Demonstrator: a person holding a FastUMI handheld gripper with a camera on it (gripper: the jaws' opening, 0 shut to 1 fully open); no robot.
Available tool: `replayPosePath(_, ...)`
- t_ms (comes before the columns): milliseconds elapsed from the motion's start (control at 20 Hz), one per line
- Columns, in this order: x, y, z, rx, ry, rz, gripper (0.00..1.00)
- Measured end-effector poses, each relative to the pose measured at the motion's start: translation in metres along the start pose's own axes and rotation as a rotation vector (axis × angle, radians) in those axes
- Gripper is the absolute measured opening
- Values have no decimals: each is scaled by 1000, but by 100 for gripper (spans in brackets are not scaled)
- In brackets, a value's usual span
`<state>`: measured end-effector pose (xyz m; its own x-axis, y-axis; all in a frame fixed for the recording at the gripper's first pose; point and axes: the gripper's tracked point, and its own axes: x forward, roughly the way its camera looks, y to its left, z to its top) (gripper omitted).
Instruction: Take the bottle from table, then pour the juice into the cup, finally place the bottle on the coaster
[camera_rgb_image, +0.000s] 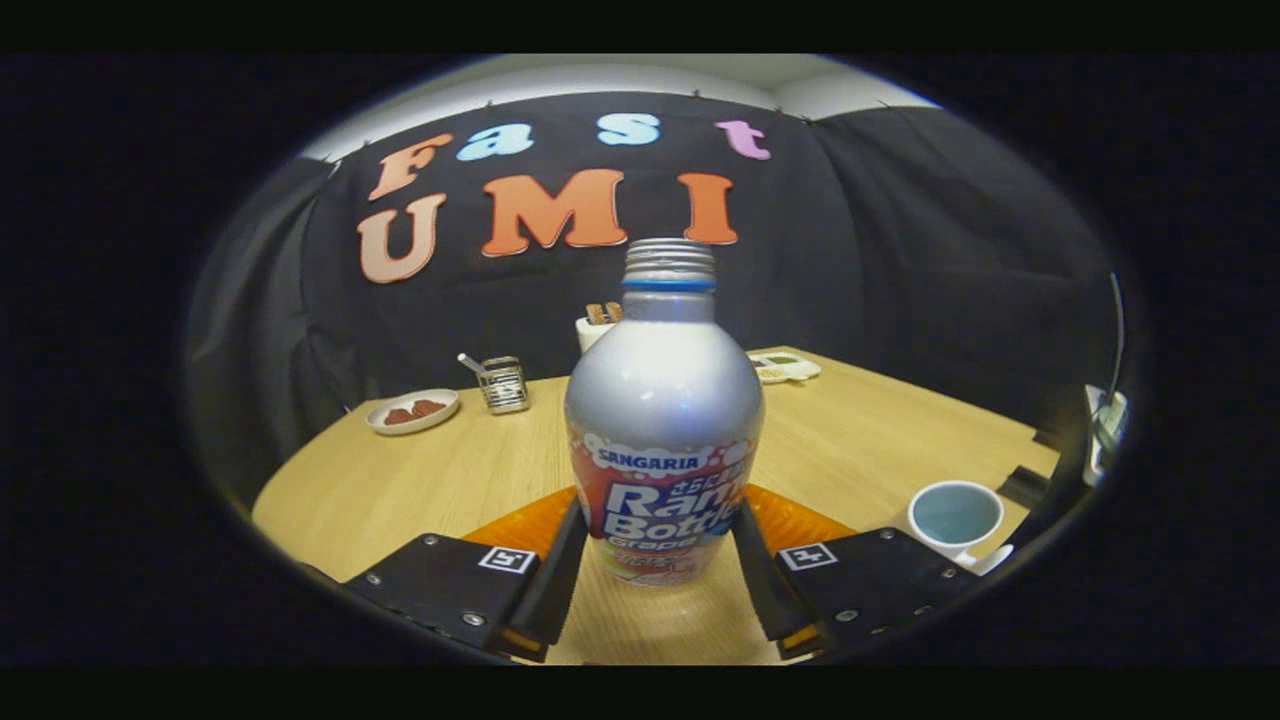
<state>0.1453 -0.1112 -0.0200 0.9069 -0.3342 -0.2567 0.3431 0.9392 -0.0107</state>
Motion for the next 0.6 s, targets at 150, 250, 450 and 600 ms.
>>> replayPosePath(150,14,6,1,-109,-18,-2,74)
replayPosePath(250,27,14,-6,-122,4,13,74)
replayPosePath(450,40,16,-17,-42,35,28,75)
replayPosePath(600,51,13,-27,-50,42,27,76)
